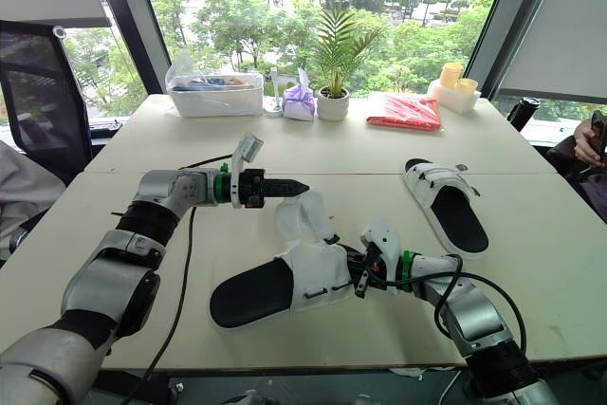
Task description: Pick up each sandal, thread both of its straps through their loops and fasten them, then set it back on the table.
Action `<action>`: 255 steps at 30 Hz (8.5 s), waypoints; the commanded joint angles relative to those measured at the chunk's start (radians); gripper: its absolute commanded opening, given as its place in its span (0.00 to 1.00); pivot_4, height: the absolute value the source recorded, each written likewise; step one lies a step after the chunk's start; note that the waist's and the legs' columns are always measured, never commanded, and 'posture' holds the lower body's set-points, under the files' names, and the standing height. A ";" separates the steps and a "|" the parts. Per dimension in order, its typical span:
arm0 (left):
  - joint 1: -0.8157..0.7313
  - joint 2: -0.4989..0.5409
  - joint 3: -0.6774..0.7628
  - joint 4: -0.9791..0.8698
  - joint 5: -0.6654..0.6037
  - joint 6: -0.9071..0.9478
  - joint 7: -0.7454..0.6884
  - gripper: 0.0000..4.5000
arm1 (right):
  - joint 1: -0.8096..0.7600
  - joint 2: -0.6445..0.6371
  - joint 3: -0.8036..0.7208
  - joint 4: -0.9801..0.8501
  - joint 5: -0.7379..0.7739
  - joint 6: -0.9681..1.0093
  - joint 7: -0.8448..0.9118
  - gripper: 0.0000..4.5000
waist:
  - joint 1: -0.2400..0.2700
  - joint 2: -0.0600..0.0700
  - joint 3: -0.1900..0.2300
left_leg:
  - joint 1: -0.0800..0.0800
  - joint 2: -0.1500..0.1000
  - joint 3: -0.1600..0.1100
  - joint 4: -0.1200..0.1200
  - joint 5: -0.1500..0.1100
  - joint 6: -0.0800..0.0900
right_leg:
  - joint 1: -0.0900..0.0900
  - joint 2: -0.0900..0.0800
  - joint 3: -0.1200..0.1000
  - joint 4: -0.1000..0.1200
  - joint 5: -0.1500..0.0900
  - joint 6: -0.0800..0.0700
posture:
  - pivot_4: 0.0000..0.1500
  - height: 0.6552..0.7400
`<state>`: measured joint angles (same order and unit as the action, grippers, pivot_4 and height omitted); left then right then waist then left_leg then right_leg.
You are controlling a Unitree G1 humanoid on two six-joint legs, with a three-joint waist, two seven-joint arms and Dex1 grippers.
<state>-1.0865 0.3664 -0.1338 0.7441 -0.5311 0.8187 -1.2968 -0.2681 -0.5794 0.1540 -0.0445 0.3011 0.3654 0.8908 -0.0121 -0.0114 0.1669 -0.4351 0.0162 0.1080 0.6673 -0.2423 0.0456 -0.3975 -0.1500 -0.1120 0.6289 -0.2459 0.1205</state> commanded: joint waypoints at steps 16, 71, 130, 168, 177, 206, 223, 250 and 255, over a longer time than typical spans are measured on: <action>0.349 0.086 -0.068 -0.930 0.195 -0.412 0.112 0.01 | 0.054 -0.002 0.007 0.031 -0.047 0.024 -0.021 0.00 | 0.001 0.001 0.000 | 0.000 0.000 -0.002 -0.002 -0.002 -0.004 | 0.001 -0.003 0.000 -0.004 -0.001 -0.004 | 1.00 1.00; 0.101 0.191 -0.514 -0.806 0.178 0.012 -0.171 0.74 | -0.010 0.039 0.047 0.137 -0.084 -0.018 -0.022 0.00 | -0.002 0.006 -0.004 | 0.000 0.001 -0.002 -0.003 -0.001 0.001 | 0.000 0.001 -0.002 -0.011 -0.001 -0.005 | 1.00 1.00; 0.154 0.167 -0.242 -0.698 0.494 -0.618 0.283 0.01 | 0.009 0.062 0.047 0.148 -0.106 -0.038 -0.031 0.00 | 0.000 0.007 -0.004 | 0.001 0.001 -0.003 -0.003 -0.001 0.001 | 0.001 0.000 -0.002 -0.011 0.000 -0.003 | 1.00 1.00; 0.319 0.405 -0.274 -0.467 1.148 -1.754 1.251 0.99 | -0.015 0.061 0.053 0.181 -0.110 -0.057 -0.017 0.00 | -0.002 0.006 -0.004 | -0.005 0.001 0.001 -0.003 0.000 0.001 | -0.006 0.001 -0.002 -0.003 0.002 -0.002 | 1.00 1.00; 0.627 0.493 -0.099 -0.946 0.441 -1.186 0.834 0.99 | -0.049 0.062 0.067 0.235 -0.117 -0.078 0.005 0.00 | -0.001 0.005 -0.005 | 0.001 0.003 0.001 -0.002 -0.002 -0.003 | -0.006 0.000 -0.002 -0.002 0.002 -0.003 | 1.00 1.00; 0.615 0.219 -0.043 -1.092 -0.755 0.137 1.012 0.99 | -0.103 0.069 0.082 0.294 -0.137 -0.090 0.036 0.00 | -0.002 0.005 -0.005 | 0.010 0.010 0.000 -0.008 -0.001 -0.008 | 0.006 0.010 -0.002 -0.017 0.001 -0.014 | 1.00 1.00; 0.493 -0.091 -0.004 -0.981 -0.547 0.211 1.087 0.01 | -0.069 0.082 0.077 0.263 -0.142 -0.082 0.014 0.00 | 0.000 0.003 -0.007 | 0.010 0.013 0.000 -0.018 0.003 -0.014 | 0.005 0.014 -0.001 -0.018 0.002 -0.018 | 1.00 1.00; 0.410 -0.004 0.101 -0.872 -0.585 0.430 0.797 0.01 | -0.064 0.084 0.085 0.258 -0.144 -0.075 0.016 0.00 | -0.001 0.003 -0.007 | 0.010 0.014 0.000 -0.020 0.004 -0.015 | 0.000 0.012 -0.001 -0.019 0.000 -0.023 | 1.00 1.00; 0.417 0.000 0.117 -0.870 -0.585 0.443 0.787 0.01 | -0.058 0.083 0.085 0.252 -0.143 -0.074 0.014 0.00 | -0.001 0.003 -0.007 | 0.010 0.014 0.000 -0.020 0.004 -0.015 | -0.001 0.012 -0.001 -0.019 0.000 -0.023 | 1.00 1.00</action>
<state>-0.6610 0.3677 -0.0440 -0.1187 -1.1117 1.2606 -0.4971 -0.3693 -0.4913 0.1968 0.1416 0.2191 0.2318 0.9263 -0.0126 -0.0080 0.1602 -0.4251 0.0307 0.1079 0.6469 -0.2388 0.0308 -0.3984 -0.1380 -0.1133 0.6102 -0.2459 0.0972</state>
